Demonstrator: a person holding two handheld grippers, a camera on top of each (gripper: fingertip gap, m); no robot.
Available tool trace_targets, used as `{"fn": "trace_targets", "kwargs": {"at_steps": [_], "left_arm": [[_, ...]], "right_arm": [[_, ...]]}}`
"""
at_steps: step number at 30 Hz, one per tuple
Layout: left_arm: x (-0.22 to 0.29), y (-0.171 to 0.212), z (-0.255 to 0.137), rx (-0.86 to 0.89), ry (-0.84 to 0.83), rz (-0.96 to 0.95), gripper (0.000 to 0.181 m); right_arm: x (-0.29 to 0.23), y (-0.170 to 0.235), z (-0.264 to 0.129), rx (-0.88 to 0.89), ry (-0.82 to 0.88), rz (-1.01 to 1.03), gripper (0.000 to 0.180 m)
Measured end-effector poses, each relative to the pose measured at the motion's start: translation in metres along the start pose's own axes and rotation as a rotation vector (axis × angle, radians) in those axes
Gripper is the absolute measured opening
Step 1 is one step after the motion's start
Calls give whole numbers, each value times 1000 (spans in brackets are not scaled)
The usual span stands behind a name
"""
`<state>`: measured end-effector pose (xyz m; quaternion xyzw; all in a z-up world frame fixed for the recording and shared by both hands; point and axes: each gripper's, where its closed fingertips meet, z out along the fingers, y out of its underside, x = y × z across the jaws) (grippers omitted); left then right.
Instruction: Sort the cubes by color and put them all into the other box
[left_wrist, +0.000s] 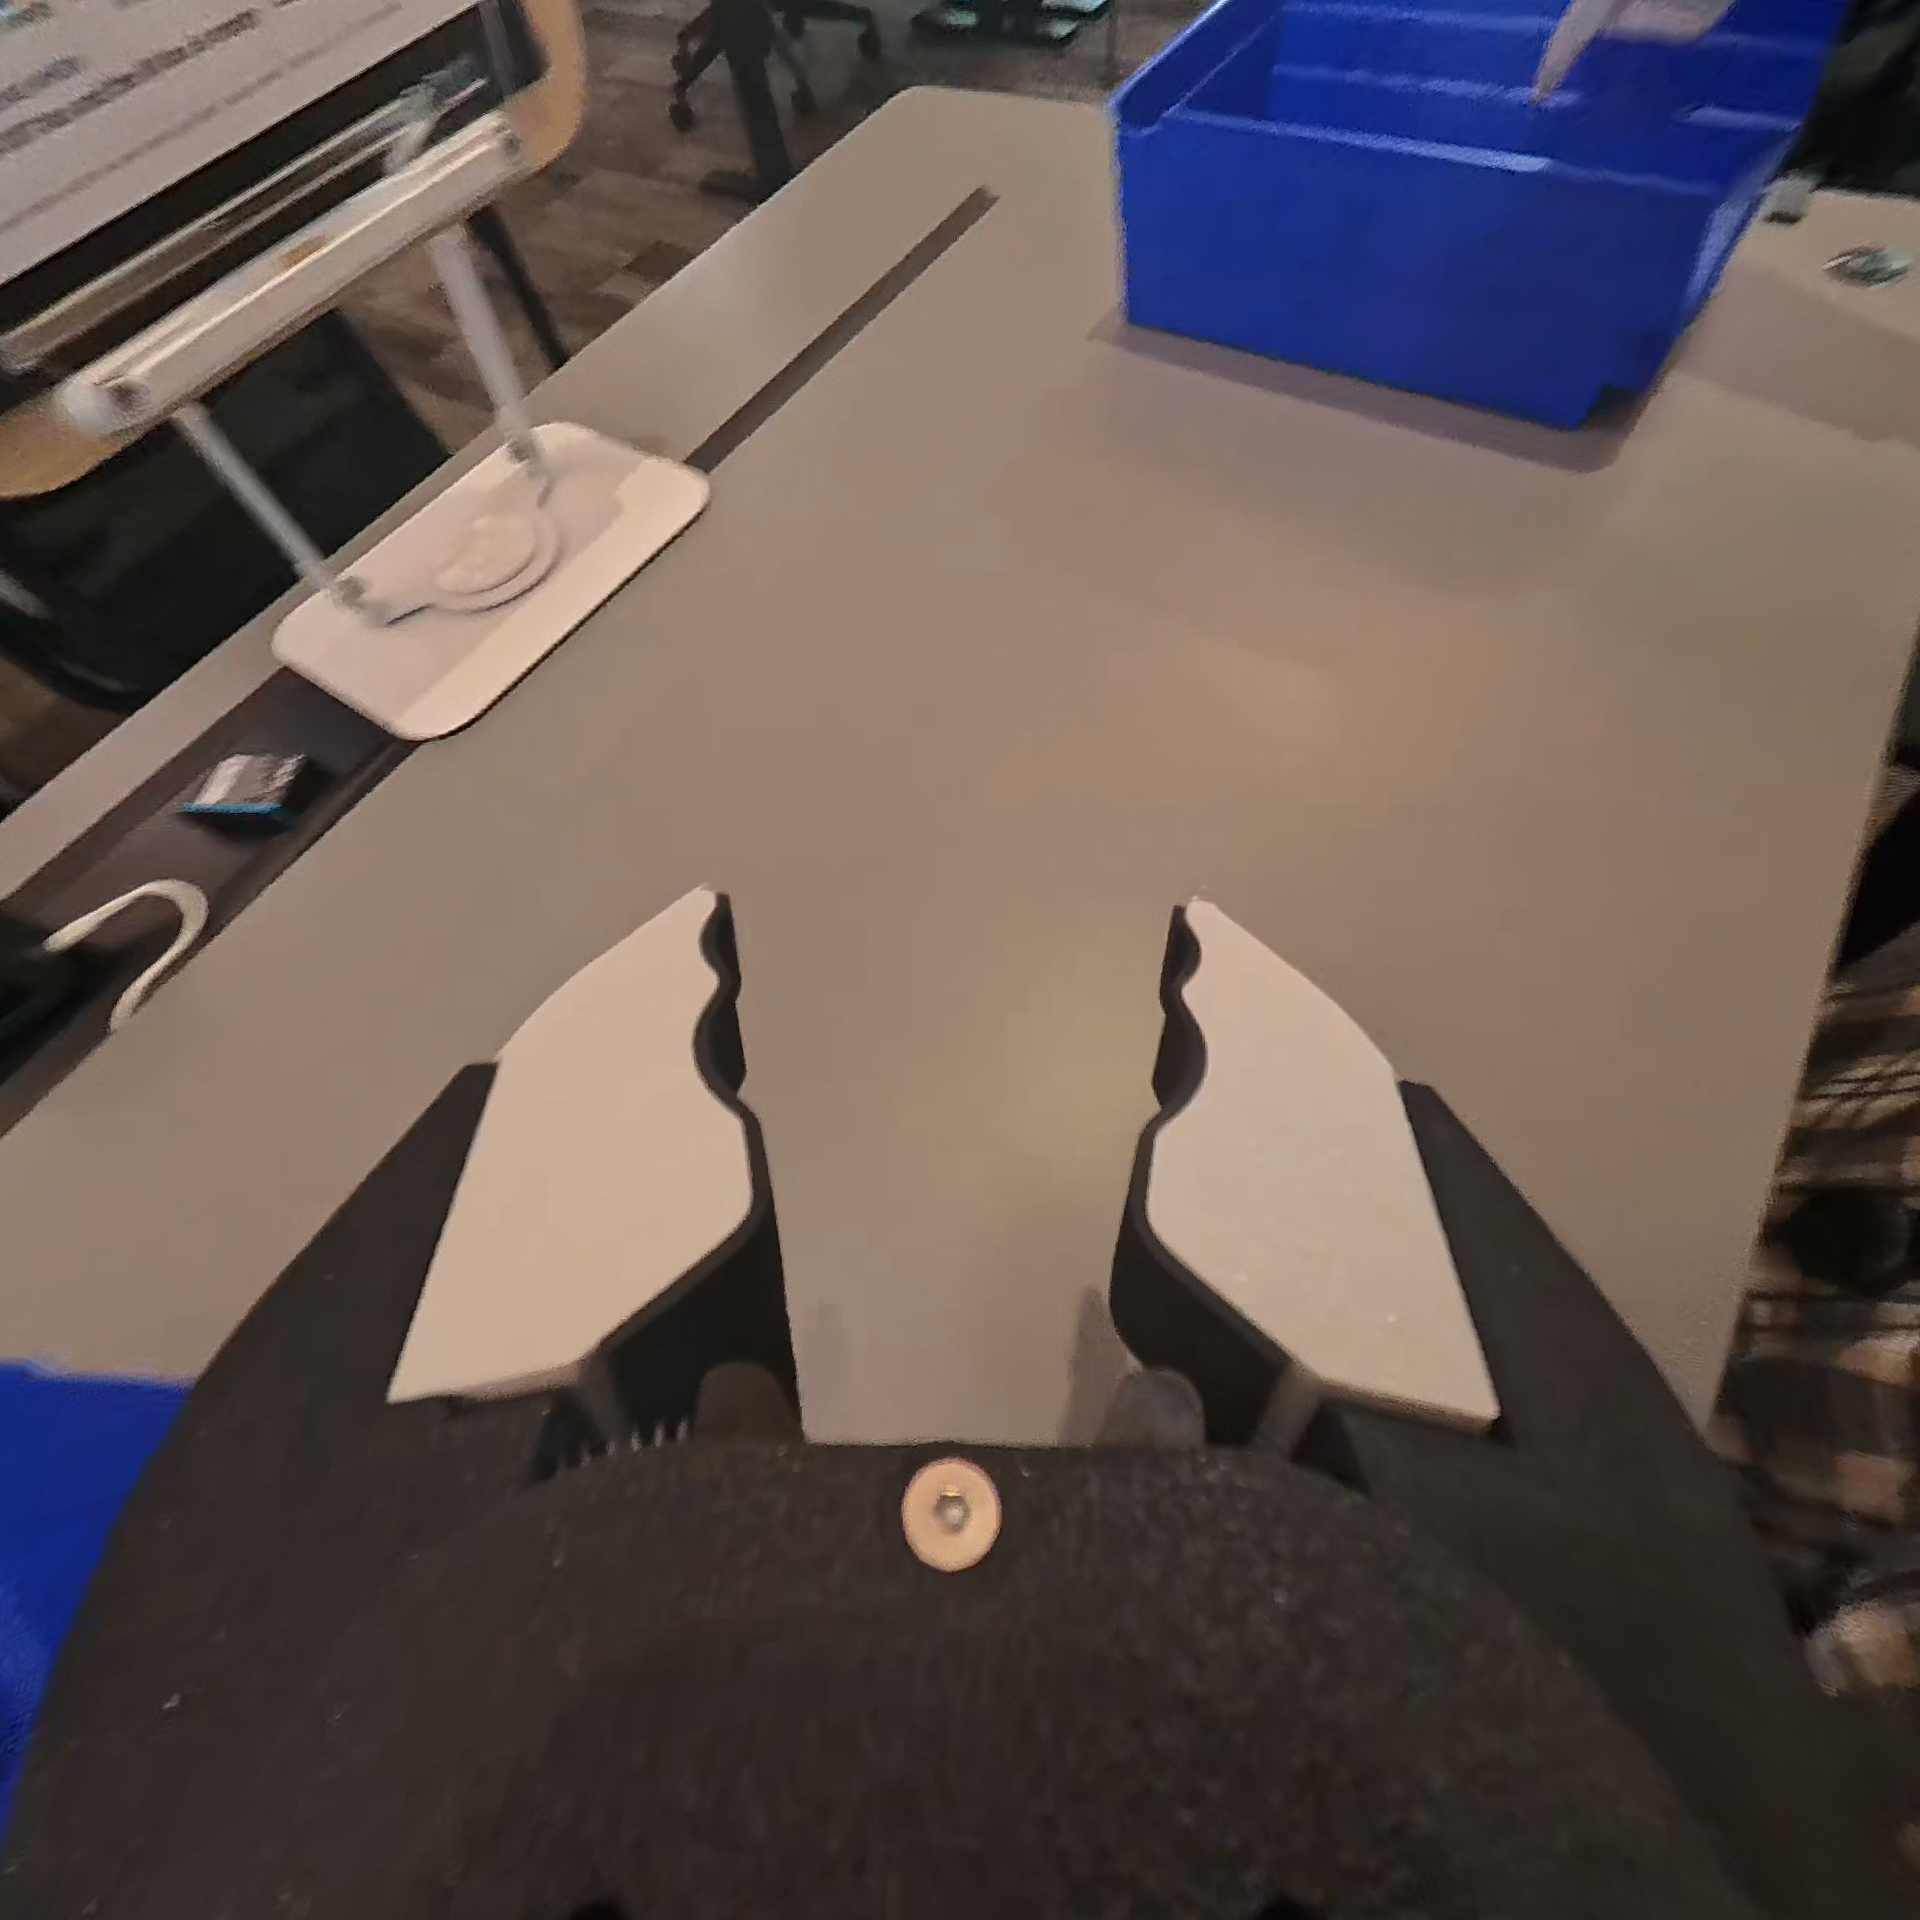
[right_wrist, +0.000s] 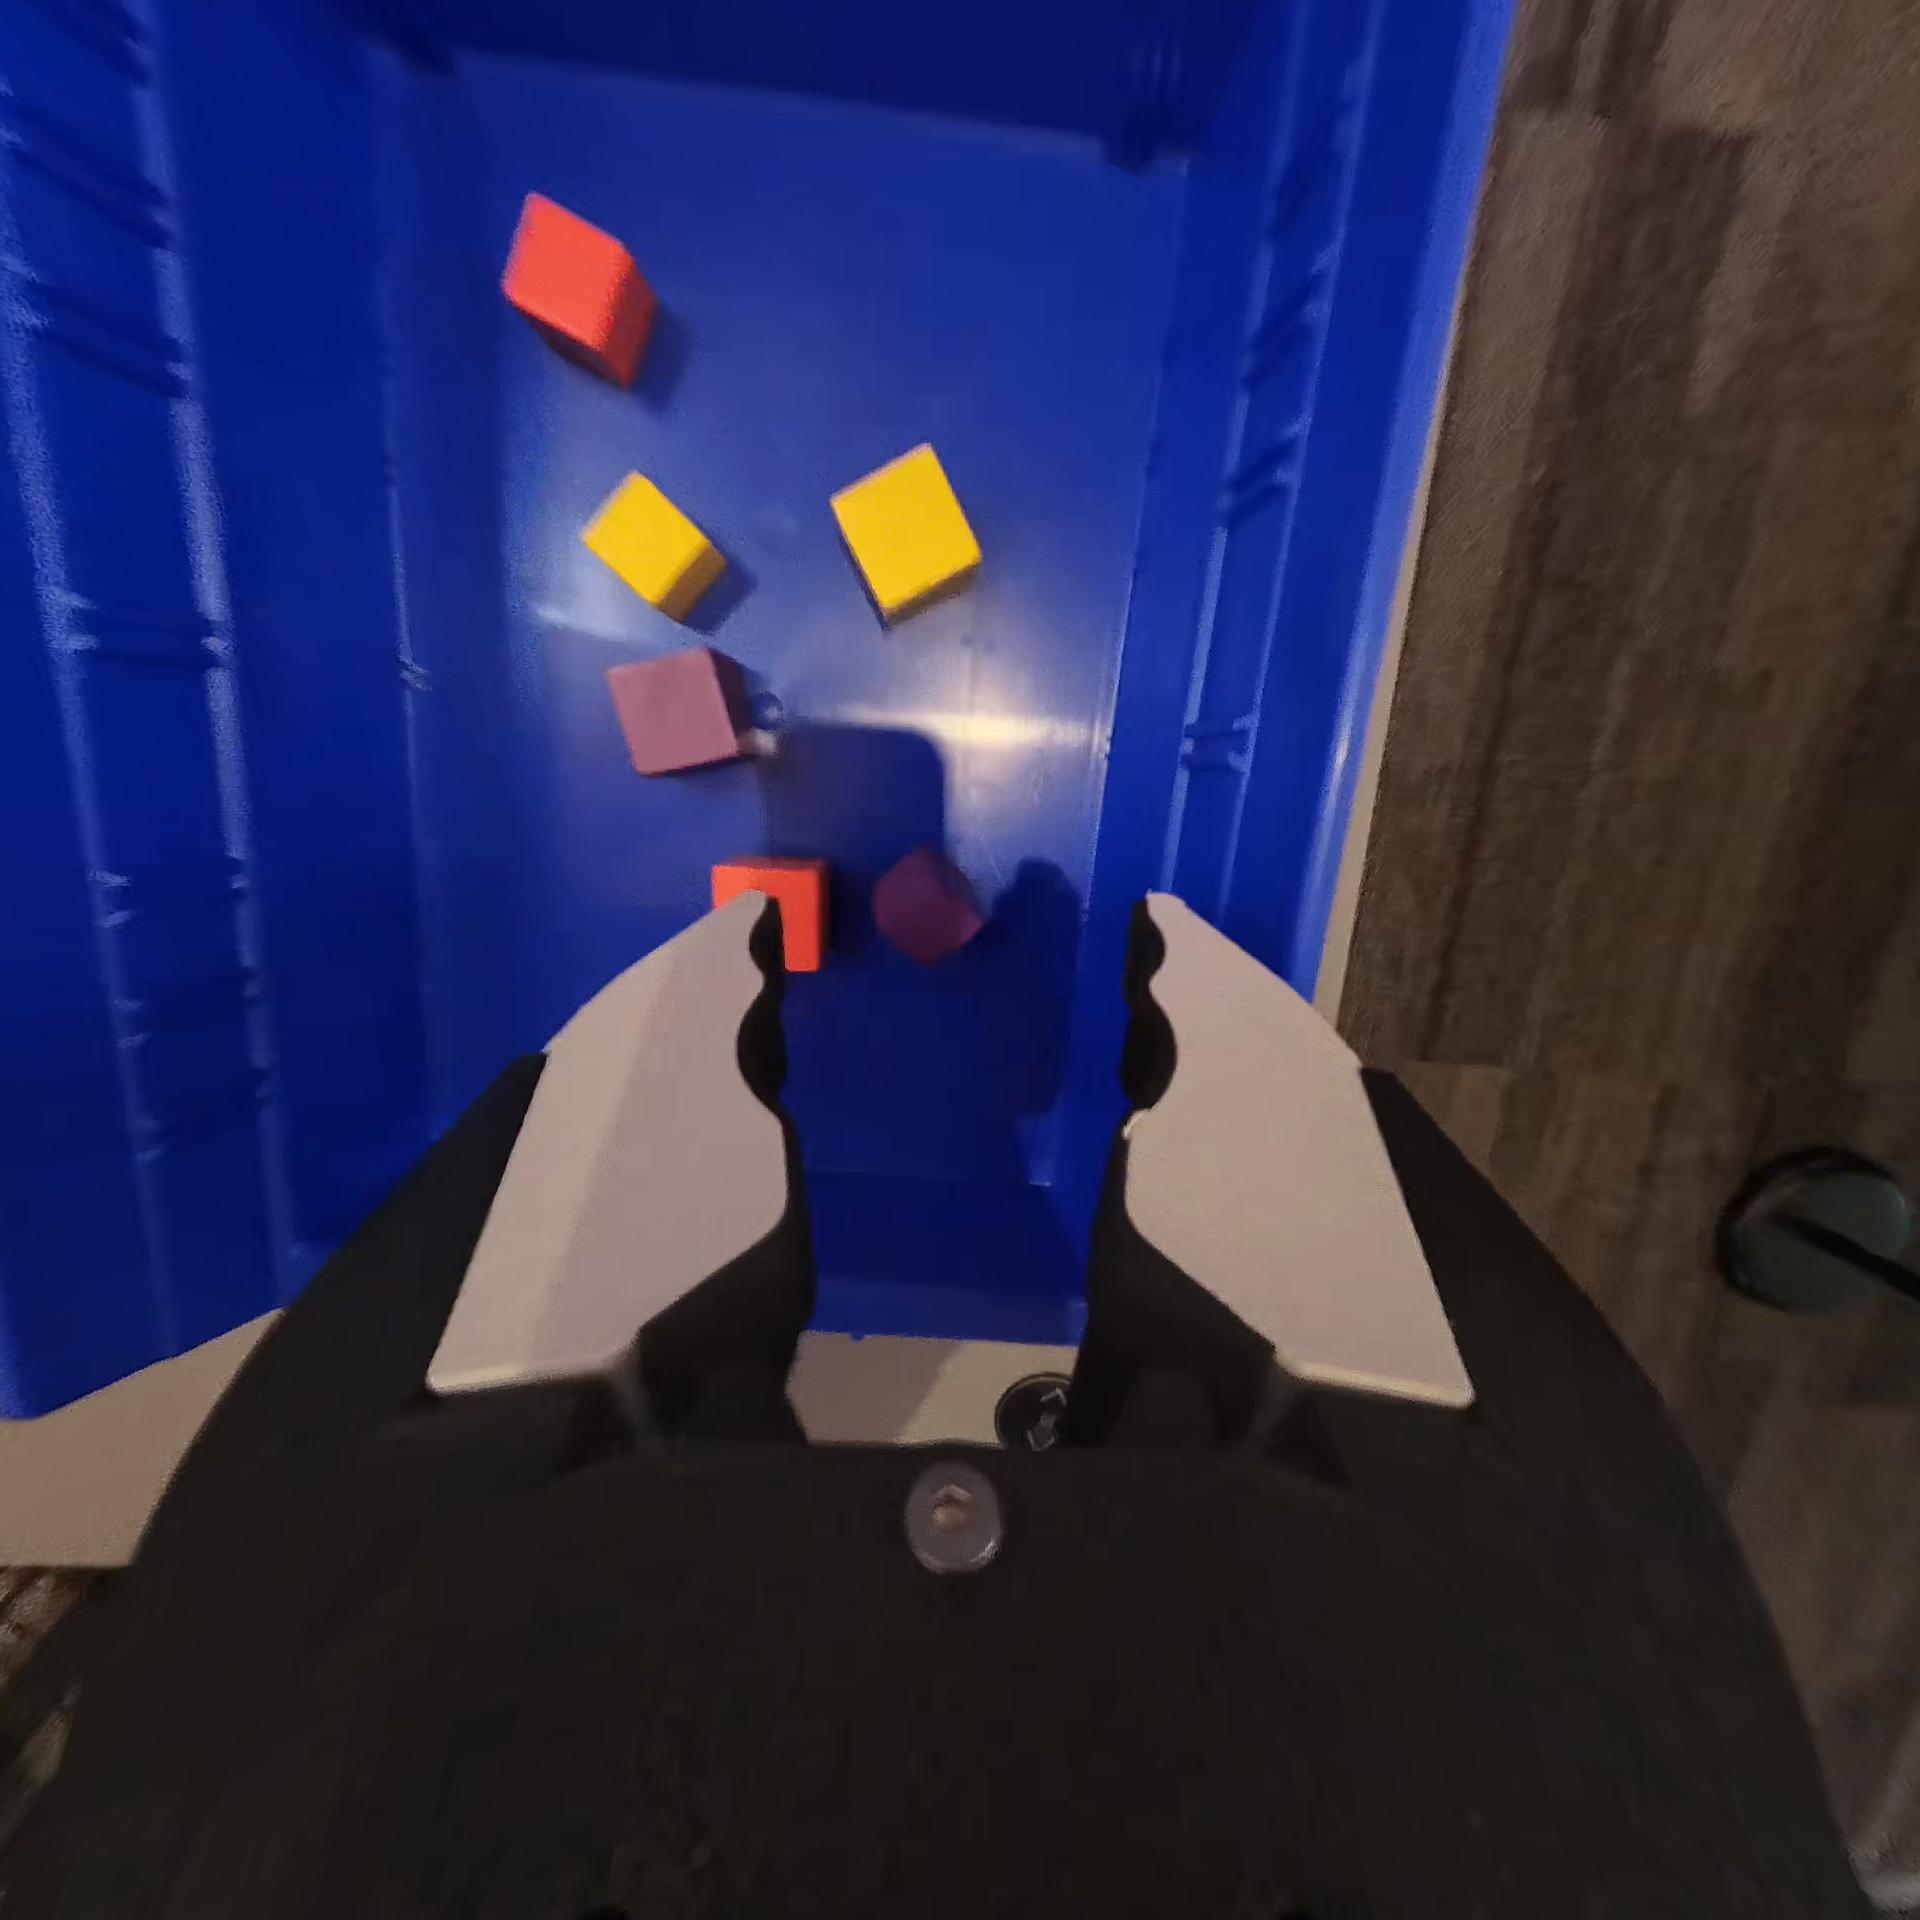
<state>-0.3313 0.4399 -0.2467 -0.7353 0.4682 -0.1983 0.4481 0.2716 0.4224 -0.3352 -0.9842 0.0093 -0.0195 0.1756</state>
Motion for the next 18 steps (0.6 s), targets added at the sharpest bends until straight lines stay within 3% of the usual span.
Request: {"fn": "trace_targets", "kwargs": {"at_steps": [6,10,14,18], "left_arm": [[-120,50,-89,-202,-317,-66,79],[-190,99,-137,-359,-385,-106,75],[-225,144,-142,-480,-331,-97,70],[-252,176,-123,-516,-373,-265,69]], "right_arm": [[-81,-33,-82,334,-184,-136,63],[-156,-34,-118,474,-317,-312,56],[-220,-26,-125,465,-473,-425,55],[-254,-18,-118,391,-520,-479,55]]}}
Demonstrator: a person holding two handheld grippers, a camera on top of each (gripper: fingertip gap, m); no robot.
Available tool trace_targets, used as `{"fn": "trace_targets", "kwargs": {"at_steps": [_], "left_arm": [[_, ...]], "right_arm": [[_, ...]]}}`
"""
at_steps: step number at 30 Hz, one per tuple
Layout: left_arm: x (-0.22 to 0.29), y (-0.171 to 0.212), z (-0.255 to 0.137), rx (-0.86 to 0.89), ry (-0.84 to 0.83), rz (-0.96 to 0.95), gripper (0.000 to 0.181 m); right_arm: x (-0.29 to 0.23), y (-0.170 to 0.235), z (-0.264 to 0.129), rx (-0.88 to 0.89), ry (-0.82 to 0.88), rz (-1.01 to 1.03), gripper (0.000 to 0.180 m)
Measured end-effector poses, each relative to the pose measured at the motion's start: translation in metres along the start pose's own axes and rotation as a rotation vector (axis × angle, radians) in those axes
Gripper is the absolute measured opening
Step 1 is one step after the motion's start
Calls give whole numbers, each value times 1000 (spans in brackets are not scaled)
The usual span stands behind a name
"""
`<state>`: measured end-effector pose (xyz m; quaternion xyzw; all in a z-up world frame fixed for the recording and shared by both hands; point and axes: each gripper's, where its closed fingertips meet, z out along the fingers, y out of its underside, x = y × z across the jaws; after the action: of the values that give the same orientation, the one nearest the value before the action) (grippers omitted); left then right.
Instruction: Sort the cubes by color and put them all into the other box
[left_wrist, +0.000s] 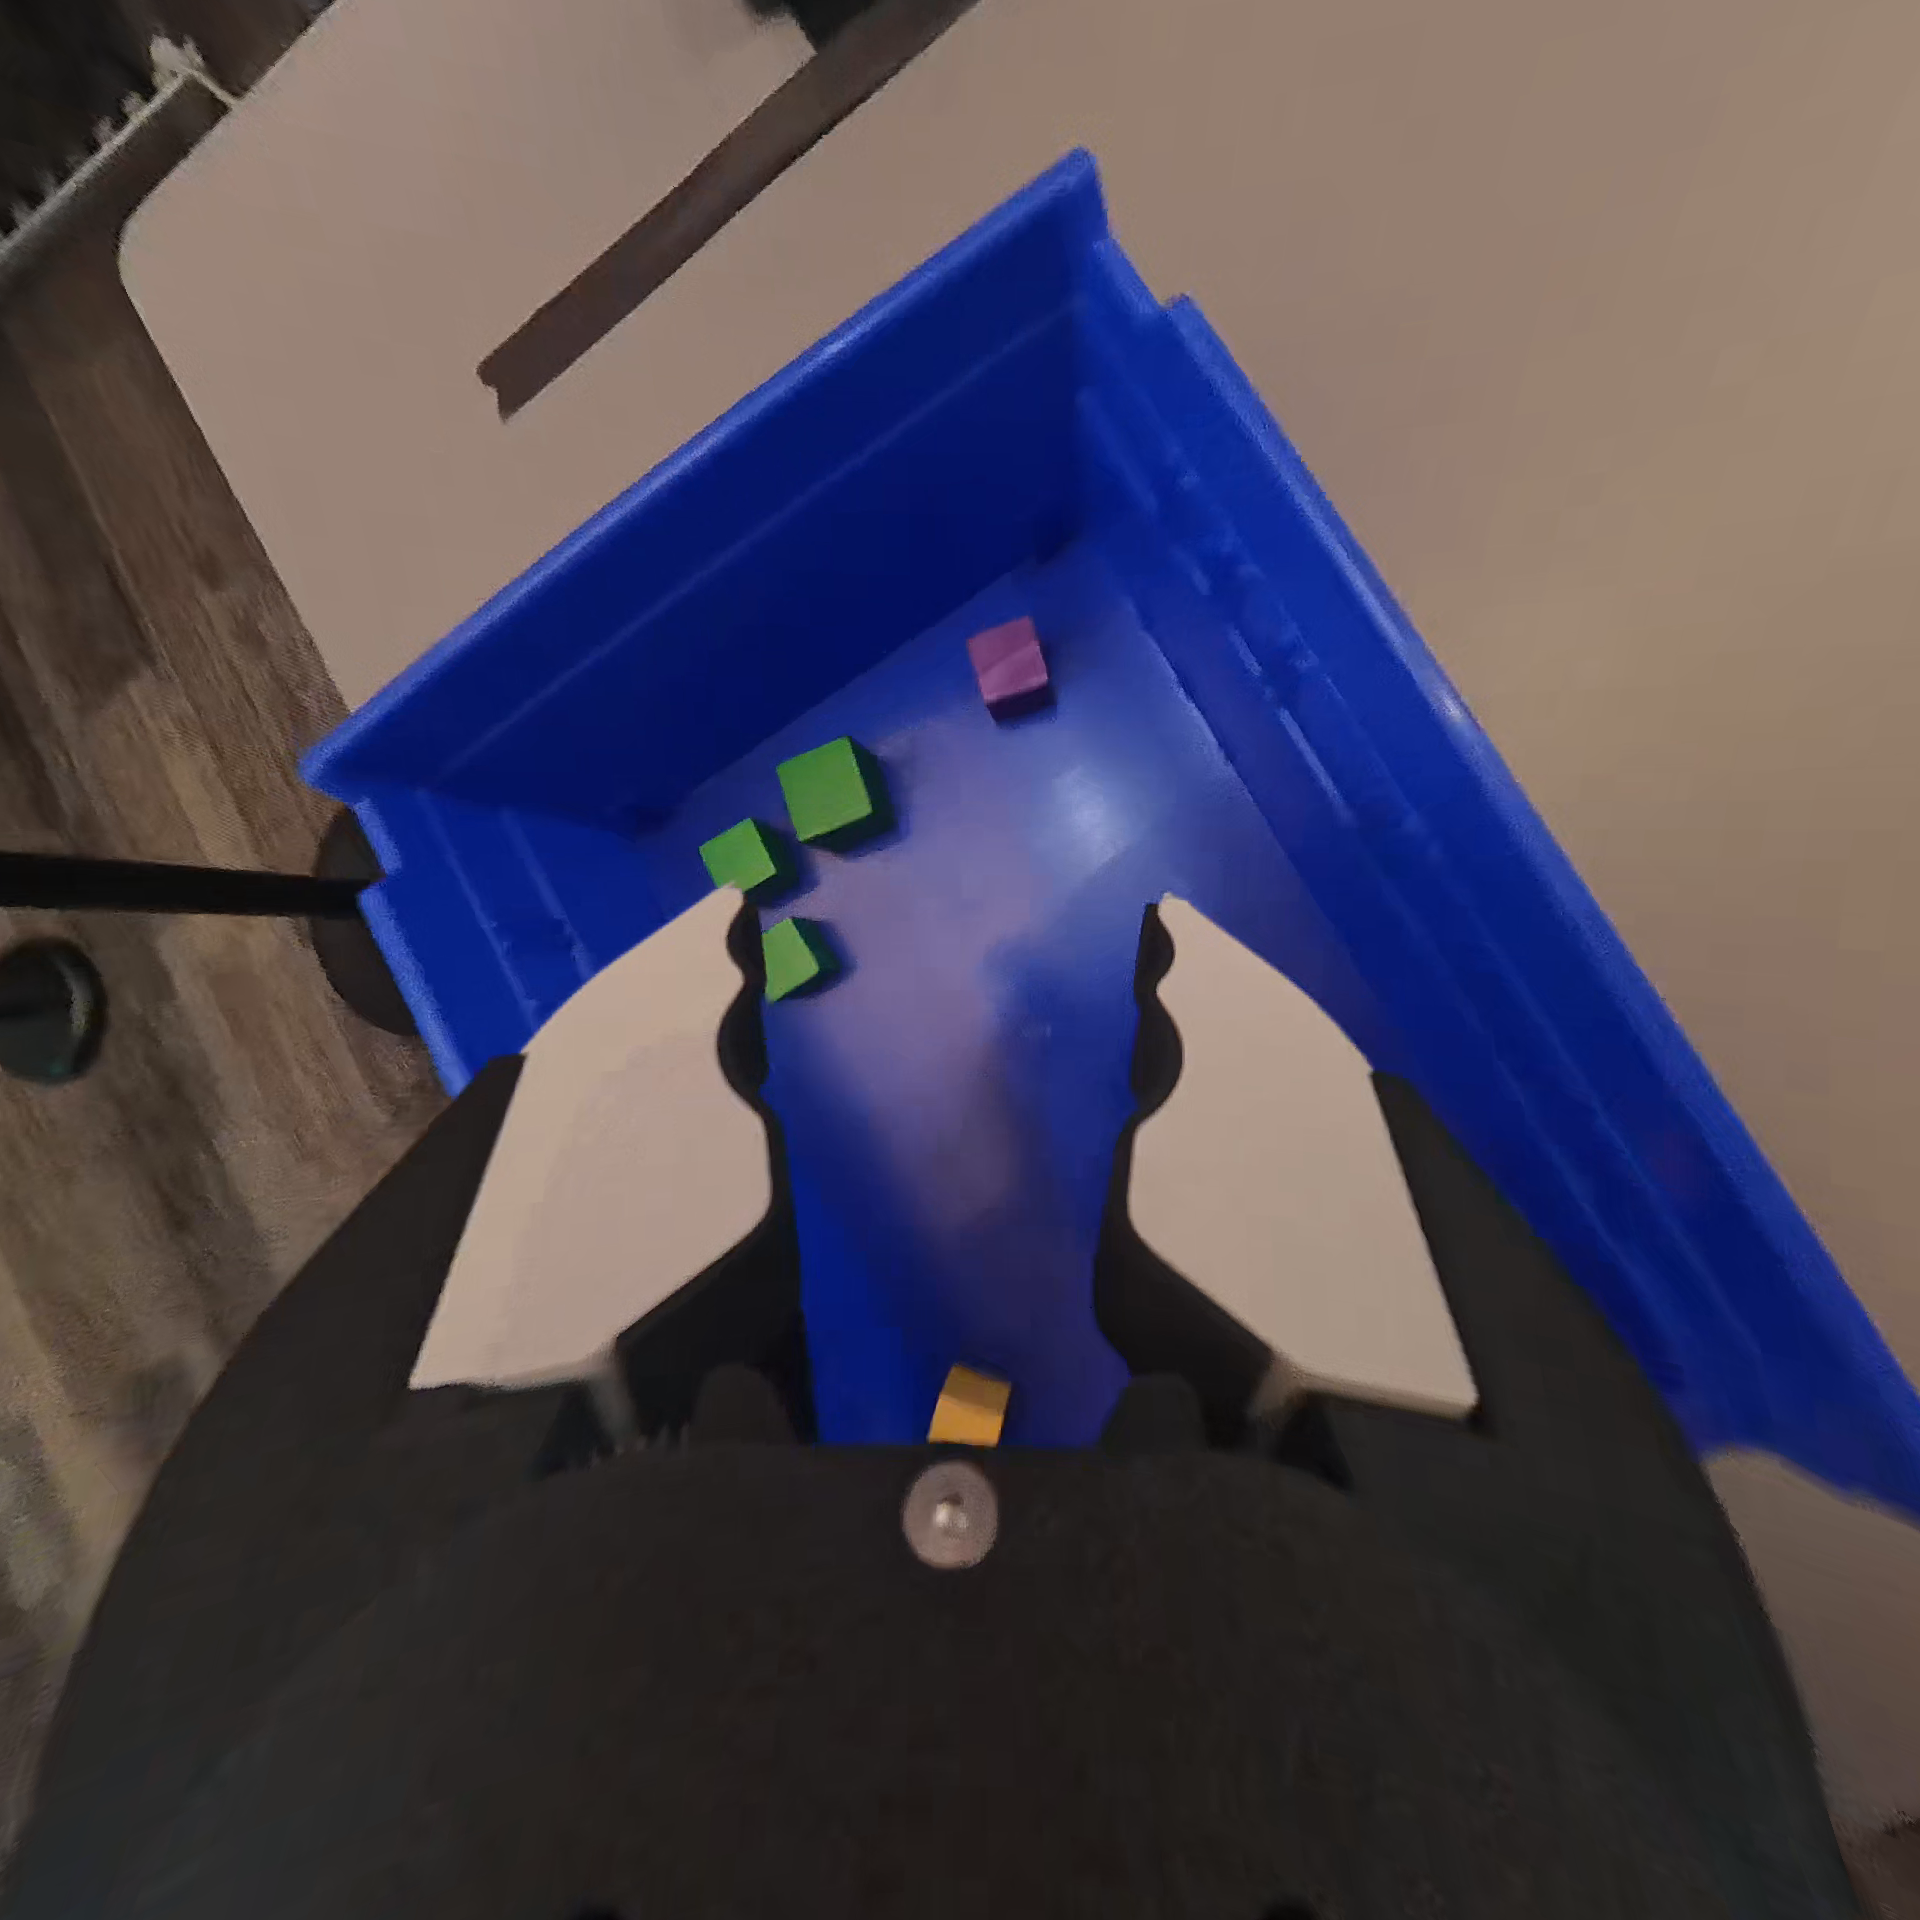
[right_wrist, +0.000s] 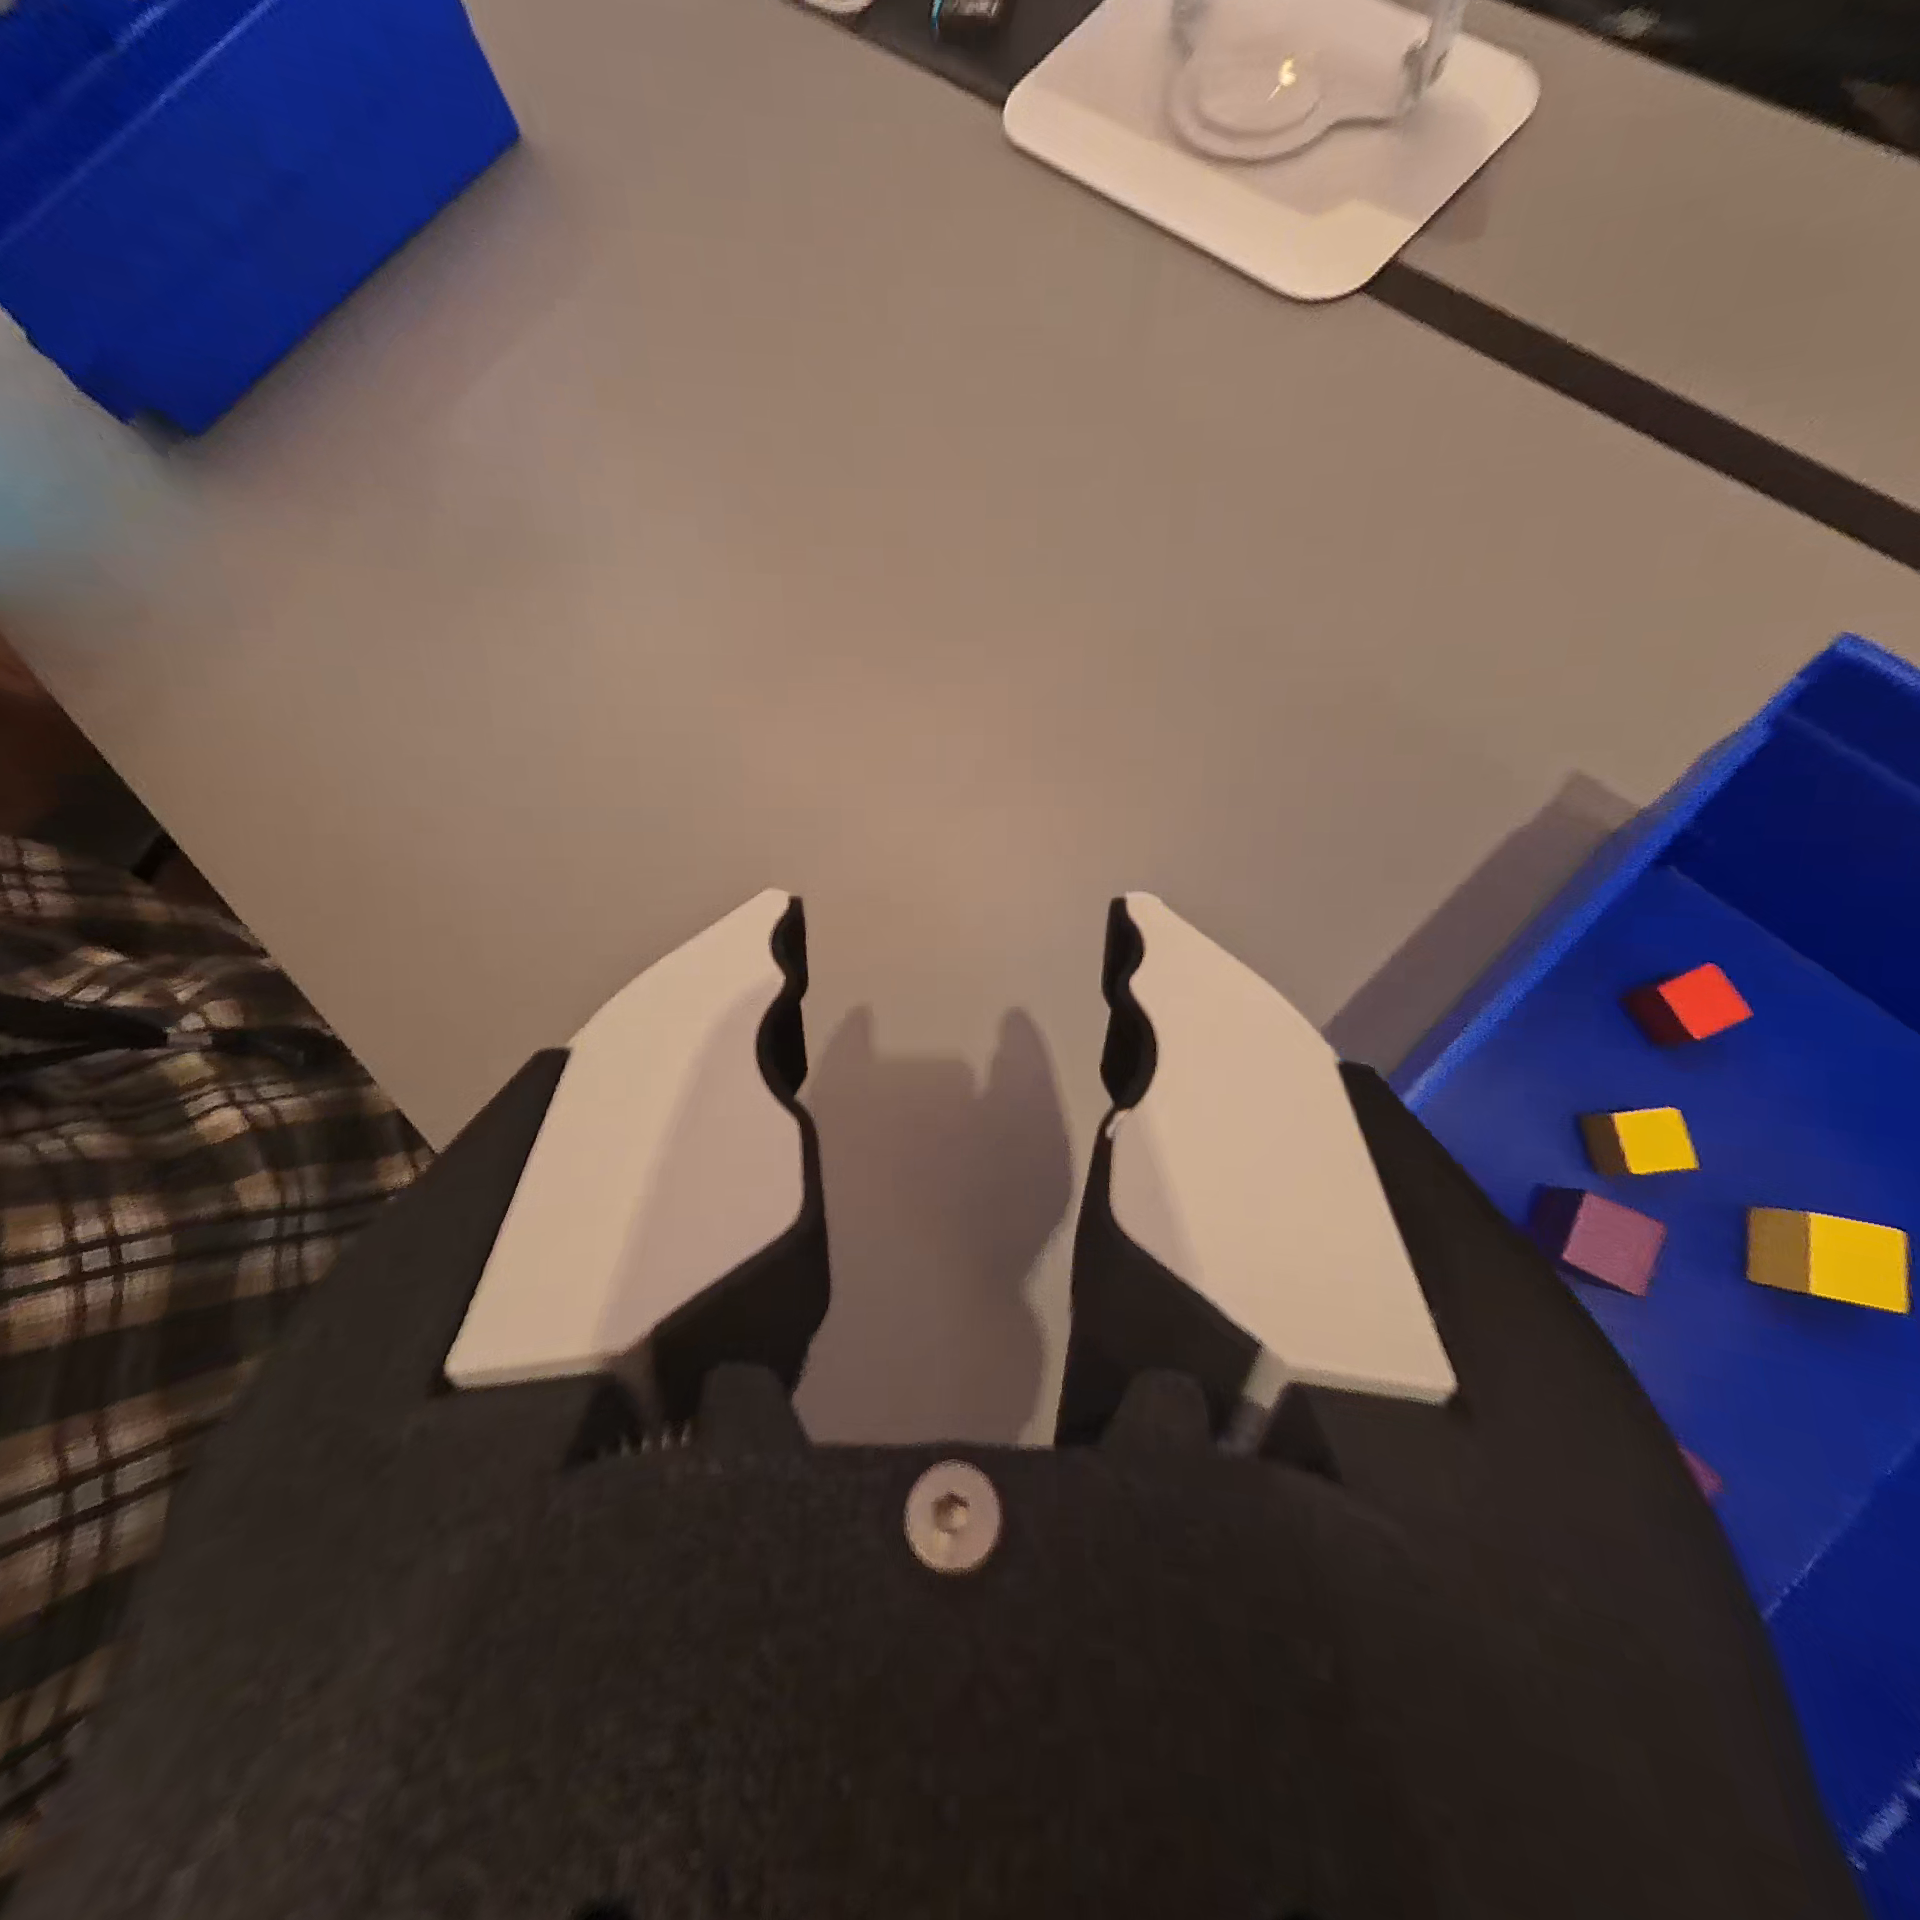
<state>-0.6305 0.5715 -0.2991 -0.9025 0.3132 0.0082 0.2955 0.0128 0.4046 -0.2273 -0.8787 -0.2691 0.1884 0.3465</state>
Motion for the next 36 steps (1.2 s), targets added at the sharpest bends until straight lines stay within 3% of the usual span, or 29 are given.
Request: {"fn": "trace_targets", "kwargs": {"at_steps": [4,10,19,20,23,26,30,33,36], "left_arm": [[-11,-13,39,47,-9,-183,65],[-28,-1,88,-53,-73,-157,61],[-32,27,116,-155,-76,-183,42],[-31,24,117,-130,-65,-186,30],[-34,26,114,-142,-83,-170,29],[-40,20,90,-91,-129,-146,29],[-38,-30,13,168,-154,-132,28],[11,-89,-53,388,-80,-39,28],[97,-140,-92,504,3,142,28]], "right_arm": [[-17,-11,11,-7,-36,-4,54],[-35,-22,15,-24,-56,-34,54],[-41,-21,19,-24,-76,-32,54],[-41,-22,19,-20,-75,-34,54],[-41,-26,19,0,-79,-37,53],[-45,-27,19,22,-104,-22,52],[-48,-34,21,85,-155,34,51],[-51,-48,25,163,-240,122,51],[-58,-68,31,264,-390,262,54]]}}
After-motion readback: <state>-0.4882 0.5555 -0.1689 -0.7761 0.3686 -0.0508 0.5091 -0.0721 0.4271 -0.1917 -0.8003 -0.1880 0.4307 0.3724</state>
